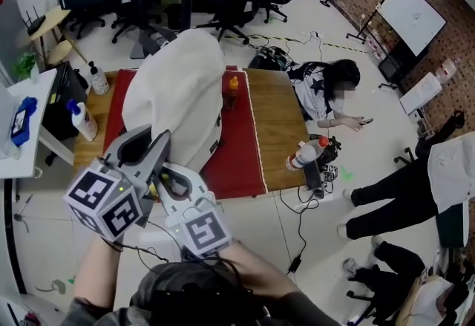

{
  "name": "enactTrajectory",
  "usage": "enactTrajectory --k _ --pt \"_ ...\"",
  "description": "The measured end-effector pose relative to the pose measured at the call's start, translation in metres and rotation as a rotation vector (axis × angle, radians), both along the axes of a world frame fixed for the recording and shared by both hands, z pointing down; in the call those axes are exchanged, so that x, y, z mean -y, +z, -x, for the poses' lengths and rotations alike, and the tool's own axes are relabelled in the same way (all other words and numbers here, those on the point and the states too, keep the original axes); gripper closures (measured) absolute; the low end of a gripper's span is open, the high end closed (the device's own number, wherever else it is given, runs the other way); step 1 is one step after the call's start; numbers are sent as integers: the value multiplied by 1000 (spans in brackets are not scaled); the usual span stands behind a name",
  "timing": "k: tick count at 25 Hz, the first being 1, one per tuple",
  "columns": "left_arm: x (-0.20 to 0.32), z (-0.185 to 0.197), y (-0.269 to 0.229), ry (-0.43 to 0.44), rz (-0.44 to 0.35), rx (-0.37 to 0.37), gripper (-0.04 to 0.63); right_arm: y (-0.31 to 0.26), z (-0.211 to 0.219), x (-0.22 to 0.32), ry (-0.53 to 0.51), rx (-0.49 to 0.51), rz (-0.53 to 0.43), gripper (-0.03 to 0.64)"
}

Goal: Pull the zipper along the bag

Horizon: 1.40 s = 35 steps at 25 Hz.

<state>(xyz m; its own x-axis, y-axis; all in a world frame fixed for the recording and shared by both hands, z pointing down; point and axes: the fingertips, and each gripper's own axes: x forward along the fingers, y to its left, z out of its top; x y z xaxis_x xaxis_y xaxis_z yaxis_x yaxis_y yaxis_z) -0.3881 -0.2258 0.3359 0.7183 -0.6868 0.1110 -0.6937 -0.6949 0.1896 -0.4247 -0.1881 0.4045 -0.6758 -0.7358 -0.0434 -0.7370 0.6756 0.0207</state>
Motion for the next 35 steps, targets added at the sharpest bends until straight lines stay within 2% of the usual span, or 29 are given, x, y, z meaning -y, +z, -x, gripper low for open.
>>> enactTrajectory --k 11,15,18,21,24,30,35 --pt "-1 1 1 8 -6 -7 497 18 4 4 15 28 -7 586" --pt "1 3 -1 -5 -12 -17 499 57 12 4 -1 -43 74 586" --pt "3 6 -3 -15 -16 -20 499 100 16 0 -5 -60 144 586" --pt "4 6 -1 -9 -16 -16 499 129 12 -4 6 -26 167 586" --pt "4 6 1 -6 -21 -14 499 133 10 -3 10 30 166 586" --pt "2 10 0 -5 -28 -18 499 132 13 -5 11 43 173 587" --pt "2 10 0 -44 -96 27 494 123 10 -9 -38 75 188 578"
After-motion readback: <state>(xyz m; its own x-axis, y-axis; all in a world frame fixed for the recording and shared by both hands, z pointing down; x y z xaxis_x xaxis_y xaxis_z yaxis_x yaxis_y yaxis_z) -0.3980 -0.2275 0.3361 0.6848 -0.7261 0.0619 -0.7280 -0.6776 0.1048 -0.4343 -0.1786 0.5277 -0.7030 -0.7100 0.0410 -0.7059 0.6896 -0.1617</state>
